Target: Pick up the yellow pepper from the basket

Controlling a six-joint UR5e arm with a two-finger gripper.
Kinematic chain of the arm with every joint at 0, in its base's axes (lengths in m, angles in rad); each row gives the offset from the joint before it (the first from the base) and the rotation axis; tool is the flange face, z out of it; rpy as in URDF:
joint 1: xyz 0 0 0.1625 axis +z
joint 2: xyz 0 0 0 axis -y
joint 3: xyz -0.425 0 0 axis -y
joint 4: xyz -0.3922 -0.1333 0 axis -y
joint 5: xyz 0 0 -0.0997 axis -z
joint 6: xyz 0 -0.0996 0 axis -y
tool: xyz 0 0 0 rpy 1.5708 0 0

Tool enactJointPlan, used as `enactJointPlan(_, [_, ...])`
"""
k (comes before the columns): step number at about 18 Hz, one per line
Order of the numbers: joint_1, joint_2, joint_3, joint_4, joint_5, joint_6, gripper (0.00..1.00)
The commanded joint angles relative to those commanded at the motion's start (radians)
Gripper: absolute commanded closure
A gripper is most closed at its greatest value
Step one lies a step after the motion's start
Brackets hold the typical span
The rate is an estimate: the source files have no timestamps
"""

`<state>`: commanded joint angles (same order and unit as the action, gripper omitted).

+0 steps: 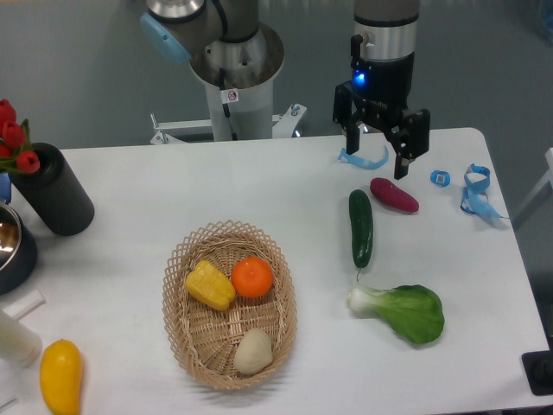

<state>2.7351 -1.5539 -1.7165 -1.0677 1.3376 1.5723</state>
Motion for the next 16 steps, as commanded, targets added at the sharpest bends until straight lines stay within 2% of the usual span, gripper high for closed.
enactJointPlan(10, [-0.005,0.009,-0.029,0.017,0.006,-0.015,0.0])
enactJointPlan(16, [-0.052,0.003,-0.031,0.014,0.003,-0.322,0.0])
